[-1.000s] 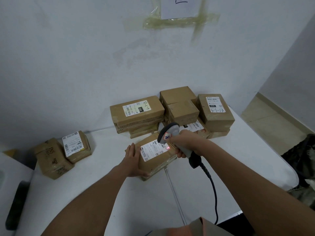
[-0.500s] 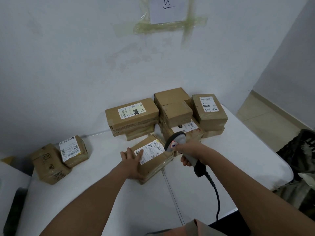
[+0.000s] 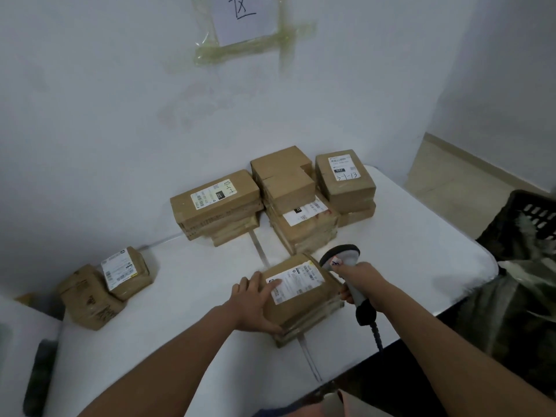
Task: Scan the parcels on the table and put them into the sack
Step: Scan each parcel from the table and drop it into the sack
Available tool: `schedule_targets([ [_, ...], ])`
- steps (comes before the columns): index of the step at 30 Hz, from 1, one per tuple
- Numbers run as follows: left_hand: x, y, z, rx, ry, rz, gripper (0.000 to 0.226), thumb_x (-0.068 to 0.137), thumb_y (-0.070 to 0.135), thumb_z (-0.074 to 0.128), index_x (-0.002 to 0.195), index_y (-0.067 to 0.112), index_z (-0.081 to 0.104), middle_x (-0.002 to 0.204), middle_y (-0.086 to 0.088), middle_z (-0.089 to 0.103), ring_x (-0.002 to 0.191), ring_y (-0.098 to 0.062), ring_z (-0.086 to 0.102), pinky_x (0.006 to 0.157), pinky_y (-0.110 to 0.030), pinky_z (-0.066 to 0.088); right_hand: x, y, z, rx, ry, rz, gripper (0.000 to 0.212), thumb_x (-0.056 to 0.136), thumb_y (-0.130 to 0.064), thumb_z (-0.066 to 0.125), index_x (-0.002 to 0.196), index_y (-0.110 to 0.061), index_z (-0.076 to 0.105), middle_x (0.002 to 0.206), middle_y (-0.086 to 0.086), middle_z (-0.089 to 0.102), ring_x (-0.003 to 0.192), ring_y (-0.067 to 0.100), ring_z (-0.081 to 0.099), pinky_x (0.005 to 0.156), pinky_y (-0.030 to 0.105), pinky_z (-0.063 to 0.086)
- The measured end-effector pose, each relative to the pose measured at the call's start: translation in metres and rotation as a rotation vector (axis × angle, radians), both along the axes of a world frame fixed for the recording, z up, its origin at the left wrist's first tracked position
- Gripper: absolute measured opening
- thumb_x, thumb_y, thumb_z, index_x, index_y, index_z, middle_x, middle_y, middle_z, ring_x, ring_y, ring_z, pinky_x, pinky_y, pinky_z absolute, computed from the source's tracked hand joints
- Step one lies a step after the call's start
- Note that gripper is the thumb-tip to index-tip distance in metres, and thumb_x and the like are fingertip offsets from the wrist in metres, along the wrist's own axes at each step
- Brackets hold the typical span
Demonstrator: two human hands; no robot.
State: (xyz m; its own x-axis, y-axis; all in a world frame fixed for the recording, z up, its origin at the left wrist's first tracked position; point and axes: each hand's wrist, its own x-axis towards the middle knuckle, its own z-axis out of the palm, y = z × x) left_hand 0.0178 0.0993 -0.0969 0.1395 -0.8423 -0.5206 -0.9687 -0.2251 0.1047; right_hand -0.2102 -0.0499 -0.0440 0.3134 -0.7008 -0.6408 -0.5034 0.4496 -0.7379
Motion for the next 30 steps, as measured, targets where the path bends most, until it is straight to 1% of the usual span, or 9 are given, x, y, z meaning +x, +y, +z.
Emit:
schedule_targets([
  [5,-0.080,-0.052,0.019,-0.077,0.129,-0.134,0.104,0.064,0.085,0.060,0.147,0.049,0.010,0.161,0.007,-0.002,0.142,-0.037,0.015,0.116,-0.057,0.019,-0.088,-0.005,-0.009,-0.065,-0.002,-0.186,0.047,0.091,-0.040,0.067,0.087,0.006,0.061,0.058,0.015,0.063,0.047,0.024,0.061,0.047,0.027,0.048],
  [11,-0.201,-0.115,0.048,0.166,0.342,-0.256,0.094,0.063,0.083,0.065,0.140,0.049,0.024,0.150,0.018,0.009,0.135,-0.030,0.033,0.111,-0.046,0.038,-0.230,-0.011,-0.014,-0.058,0.006,-0.568,0.050,0.092,-0.044,0.064,0.089,0.006,0.065,0.061,0.016,0.065,0.052,0.026,0.062,0.053,0.032,0.051],
  [15,-0.290,-0.150,0.054,0.336,0.389,-0.331,0.085,0.067,0.079,0.066,0.138,0.051,0.030,0.149,0.017,0.012,0.138,-0.026,0.032,0.114,-0.043,0.035,-0.336,-0.003,-0.022,-0.007,0.059,-0.798,0.043,0.094,-0.036,0.063,0.095,0.007,0.065,0.065,0.018,0.064,0.056,0.027,0.061,0.053,0.032,0.048],
  [18,-0.357,-0.167,0.049,0.447,0.428,-0.379,0.079,0.071,0.078,0.064,0.138,0.051,0.032,0.148,0.012,0.017,0.139,-0.025,0.027,0.115,-0.044,0.030,-0.403,0.009,-0.032,0.043,0.101,-0.905,0.046,0.094,-0.040,0.063,0.096,0.005,0.063,0.069,0.017,0.065,0.061,0.027,0.063,0.059,0.035,0.051],
  [21,-0.417,-0.178,0.031,0.528,0.480,-0.347,0.084,0.070,0.080,0.063,0.141,0.046,0.033,0.144,0.009,0.021,0.138,-0.025,0.030,0.112,-0.043,0.038,-0.452,0.023,-0.045,0.055,0.121,-1.003,0.050,0.091,-0.046,0.064,0.094,0.004,0.064,0.072,0.018,0.067,0.063,0.029,0.065,0.063,0.038,0.055],
  [23,-0.449,-0.182,0.014,0.548,0.503,-0.292,0.092,0.064,0.086,0.061,0.142,0.046,0.032,0.146,0.006,0.020,0.136,-0.026,0.032,0.108,-0.044,0.043,-0.477,0.030,-0.055,0.052,0.133,-1.034,0.055,0.089,-0.050,0.066,0.098,0.005,0.064,0.079,0.020,0.068,0.069,0.033,0.067,0.067,0.041,0.058],
  [25,-0.471,-0.184,-0.003,0.528,0.505,-0.213,0.096,0.063,0.088,0.058,0.144,0.044,0.031,0.148,0.004,0.018,0.136,-0.029,0.033,0.106,-0.044,0.045,-0.495,0.034,-0.061,0.067,0.144,-1.044,0.053,0.090,-0.046,0.065,0.096,0.006,0.063,0.079,0.022,0.068,0.068,0.034,0.067,0.072,0.045,0.059],
  [27,-0.488,-0.188,-0.021,0.491,0.455,-0.158,0.095,0.070,0.084,0.057,0.147,0.038,0.027,0.151,0.001,0.012,0.140,-0.033,0.028,0.110,-0.044,0.039,-0.506,0.036,-0.061,0.097,0.130,-1.039,0.044,0.094,-0.038,0.064,0.083,0.005,0.062,0.069,0.021,0.065,0.059,0.032,0.063,0.068,0.044,0.056],
  [30,-0.505,-0.194,-0.043,0.352,0.190,-0.240,0.098,0.072,0.083,0.054,0.151,0.034,0.023,0.154,-0.004,0.007,0.142,-0.043,0.021,0.115,-0.051,0.026,-0.515,0.036,-0.067,0.123,0.106,-1.031,0.038,0.095,-0.033,0.063,0.085,0.003,0.060,0.067,0.020,0.064,0.055,0.030,0.062,0.059,0.038,0.053],
])
